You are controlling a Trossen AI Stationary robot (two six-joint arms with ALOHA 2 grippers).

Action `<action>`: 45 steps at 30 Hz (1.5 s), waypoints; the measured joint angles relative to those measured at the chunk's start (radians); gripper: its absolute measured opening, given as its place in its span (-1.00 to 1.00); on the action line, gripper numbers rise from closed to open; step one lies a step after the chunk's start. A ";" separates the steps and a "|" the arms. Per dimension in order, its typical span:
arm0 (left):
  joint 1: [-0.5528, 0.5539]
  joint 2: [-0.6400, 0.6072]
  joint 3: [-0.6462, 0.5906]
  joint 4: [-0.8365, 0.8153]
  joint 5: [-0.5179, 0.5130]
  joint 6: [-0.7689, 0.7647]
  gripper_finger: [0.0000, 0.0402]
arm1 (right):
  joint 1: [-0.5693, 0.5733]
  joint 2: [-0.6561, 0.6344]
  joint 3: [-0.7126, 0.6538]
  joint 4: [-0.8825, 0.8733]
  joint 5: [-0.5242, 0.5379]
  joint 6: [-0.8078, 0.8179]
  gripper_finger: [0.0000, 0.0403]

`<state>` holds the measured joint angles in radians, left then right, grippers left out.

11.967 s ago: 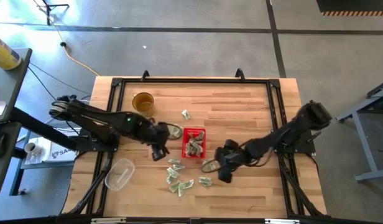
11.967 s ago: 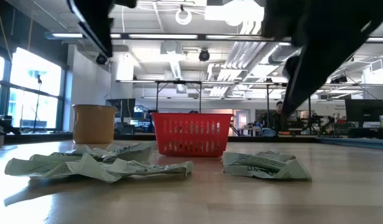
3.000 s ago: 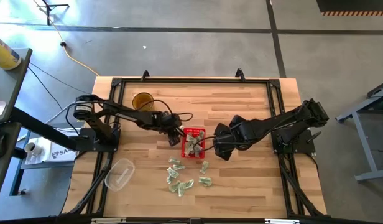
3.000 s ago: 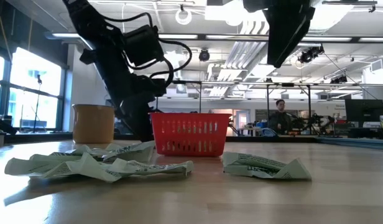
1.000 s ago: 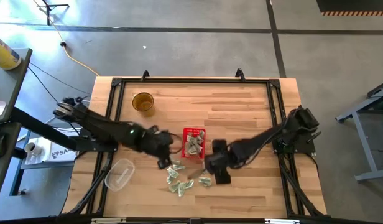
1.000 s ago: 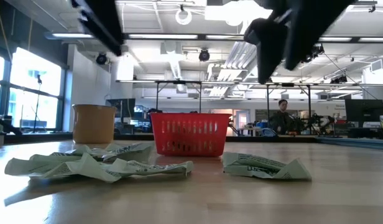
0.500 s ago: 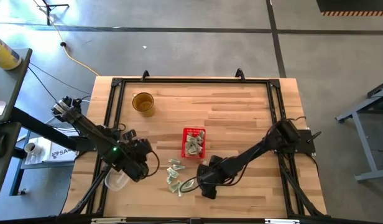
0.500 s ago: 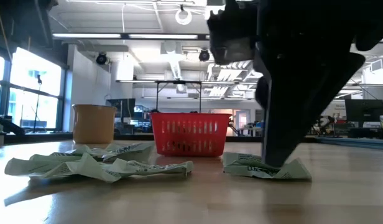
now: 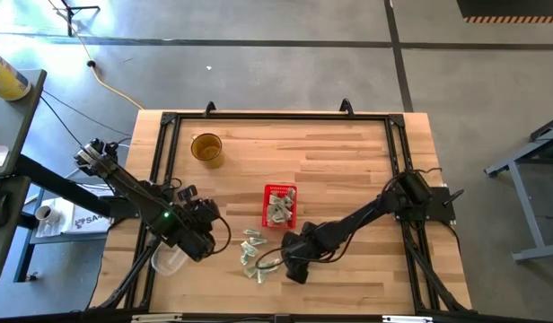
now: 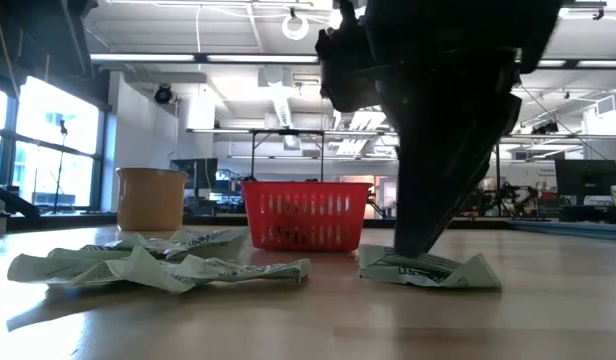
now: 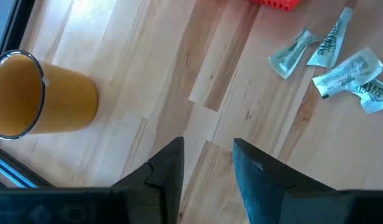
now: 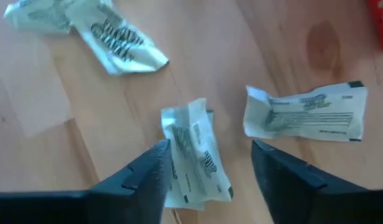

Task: Pick and place Stevia / Truvia into bins
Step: Put the white stevia packet into the red basket

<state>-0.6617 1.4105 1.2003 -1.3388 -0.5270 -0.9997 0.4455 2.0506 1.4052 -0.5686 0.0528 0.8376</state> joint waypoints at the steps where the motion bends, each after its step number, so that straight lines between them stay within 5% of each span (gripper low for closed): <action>1: 0.000 0.000 0.000 0.000 0.000 0.000 -0.14 | -0.001 0.000 0.000 -0.003 -0.006 -0.013 -0.02; 17: 0.001 0.000 0.000 0.012 -0.042 -0.107 -0.14 | -0.013 0.000 0.000 -0.052 -0.166 -0.091 -0.97; 26: 0.000 0.000 0.000 0.015 -0.050 -0.210 -0.14 | -0.052 -0.041 0.000 0.013 -0.188 -0.110 -0.98; 36: 0.000 0.000 -0.001 0.087 -0.052 -0.236 -0.14 | -0.139 -0.248 0.002 -0.073 0.111 -0.132 -0.98; 40: 0.000 0.000 -0.037 0.168 -0.062 -0.236 -0.14 | -0.262 -0.226 0.002 -0.044 -0.016 -0.121 -0.84; 45: 0.000 0.001 -0.092 0.224 -0.012 -0.240 -0.14 | -0.332 -0.197 -0.001 -0.086 -0.105 -0.139 -0.39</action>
<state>-0.6613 1.4117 1.1078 -1.1147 -0.5391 -1.2395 0.1136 1.8538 1.4044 -0.6542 -0.0526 0.6985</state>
